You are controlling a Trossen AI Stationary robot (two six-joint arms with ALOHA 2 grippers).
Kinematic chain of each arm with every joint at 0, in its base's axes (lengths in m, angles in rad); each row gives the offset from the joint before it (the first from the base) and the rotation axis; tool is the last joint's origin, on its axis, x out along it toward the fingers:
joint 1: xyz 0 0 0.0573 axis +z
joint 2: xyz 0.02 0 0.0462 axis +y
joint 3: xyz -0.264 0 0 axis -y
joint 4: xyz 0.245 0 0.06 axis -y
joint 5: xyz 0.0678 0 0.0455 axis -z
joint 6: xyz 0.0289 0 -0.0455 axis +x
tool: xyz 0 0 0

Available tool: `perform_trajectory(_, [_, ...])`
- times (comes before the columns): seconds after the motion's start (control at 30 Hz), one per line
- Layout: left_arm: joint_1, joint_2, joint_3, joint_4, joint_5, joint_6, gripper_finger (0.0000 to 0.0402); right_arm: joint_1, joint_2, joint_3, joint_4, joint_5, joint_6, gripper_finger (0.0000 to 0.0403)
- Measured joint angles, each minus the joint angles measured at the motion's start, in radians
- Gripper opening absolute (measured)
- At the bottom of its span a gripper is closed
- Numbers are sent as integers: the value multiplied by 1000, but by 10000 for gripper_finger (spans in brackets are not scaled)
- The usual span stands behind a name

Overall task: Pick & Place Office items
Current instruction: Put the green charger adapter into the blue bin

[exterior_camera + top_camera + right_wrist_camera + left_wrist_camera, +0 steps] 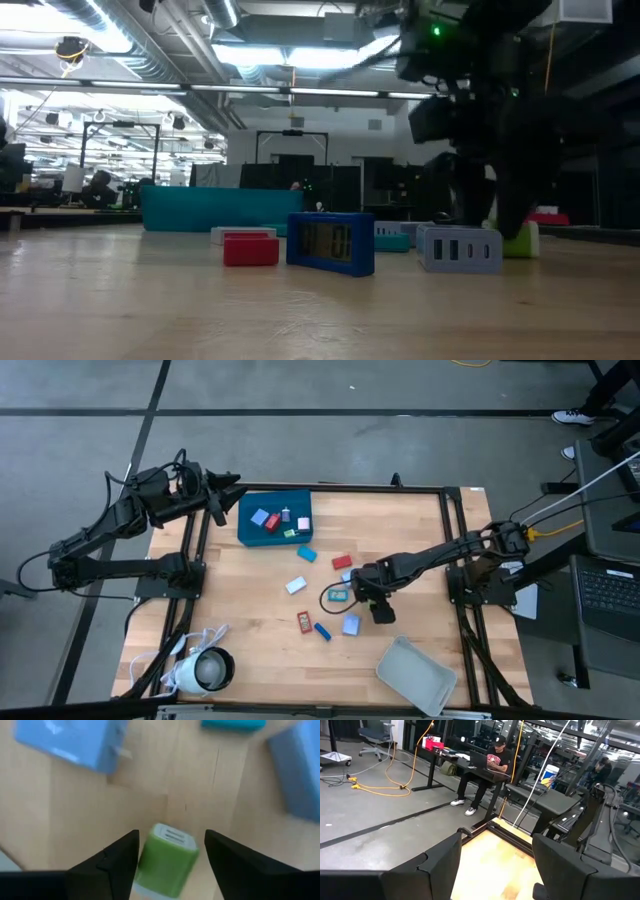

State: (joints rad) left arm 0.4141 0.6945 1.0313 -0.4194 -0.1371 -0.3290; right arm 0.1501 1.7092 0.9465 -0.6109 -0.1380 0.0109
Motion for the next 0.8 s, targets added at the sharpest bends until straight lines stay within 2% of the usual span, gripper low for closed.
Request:
perform_trajectory(0.17, [0,0,0,-4,6,0,239,-24,-3,-48,24,-38,7,218])
perform_trajectory(0.47, [0,0,0,-4,7,2,239,-46,-3,-49,38,-42,57,214])
perform_trajectory(0.57, [0,0,0,-4,7,1,239,-57,-2,-49,40,-42,60,193])
perform_trajectory(0.7, [0,0,0,-4,7,1,239,-73,-3,-49,43,-42,60,143])
perform_trajectory(0.8, [0,0,0,-4,7,1,239,-87,-3,-49,51,-45,65,144])
